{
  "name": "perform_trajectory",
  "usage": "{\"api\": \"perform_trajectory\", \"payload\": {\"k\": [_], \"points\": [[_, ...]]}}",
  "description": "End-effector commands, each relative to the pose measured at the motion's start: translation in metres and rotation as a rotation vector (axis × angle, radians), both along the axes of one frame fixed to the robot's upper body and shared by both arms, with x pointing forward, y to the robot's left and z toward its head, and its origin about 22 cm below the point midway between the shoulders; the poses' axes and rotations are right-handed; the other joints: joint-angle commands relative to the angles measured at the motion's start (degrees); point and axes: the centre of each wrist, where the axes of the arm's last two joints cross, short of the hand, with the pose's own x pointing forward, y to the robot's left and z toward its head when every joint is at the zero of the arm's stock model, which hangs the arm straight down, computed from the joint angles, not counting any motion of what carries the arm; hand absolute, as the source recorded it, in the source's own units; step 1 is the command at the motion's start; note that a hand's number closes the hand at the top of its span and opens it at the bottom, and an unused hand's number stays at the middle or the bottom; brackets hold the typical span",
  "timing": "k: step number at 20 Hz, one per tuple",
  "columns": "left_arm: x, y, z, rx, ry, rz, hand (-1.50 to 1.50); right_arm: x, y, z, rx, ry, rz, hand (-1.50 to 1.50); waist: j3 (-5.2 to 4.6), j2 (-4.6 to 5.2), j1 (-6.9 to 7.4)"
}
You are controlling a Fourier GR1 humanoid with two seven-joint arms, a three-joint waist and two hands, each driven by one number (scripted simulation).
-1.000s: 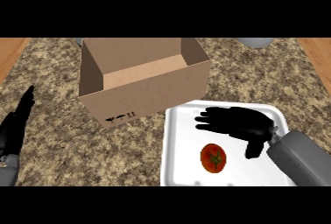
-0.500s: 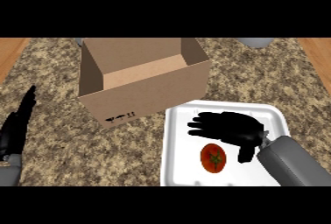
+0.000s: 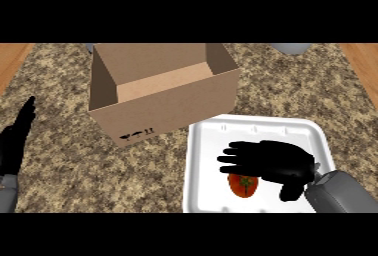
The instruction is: Pick the tomato from the tray and place it in the cardboard box
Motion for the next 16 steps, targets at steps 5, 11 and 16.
{"api": "perform_trajectory", "payload": {"k": [5,11,16], "points": [[0.007,-0.013,-0.024,0.000,0.010,0.000,0.00,-0.016,0.022,0.005,-0.116,-0.048,-0.014,-1.50,-0.02,0.05,-0.14],[-0.002,-0.020,-0.002,-0.006,-0.003,-0.011,0.00,-0.021,0.029,-0.039,-0.160,-0.024,-0.082,-1.50,0.02,0.05,0.24],[0.005,-0.001,-0.004,0.019,-0.006,0.019,0.00,-0.022,0.032,-0.032,-0.021,-0.154,-0.089,1.50,0.02,0.07,0.05]]}}
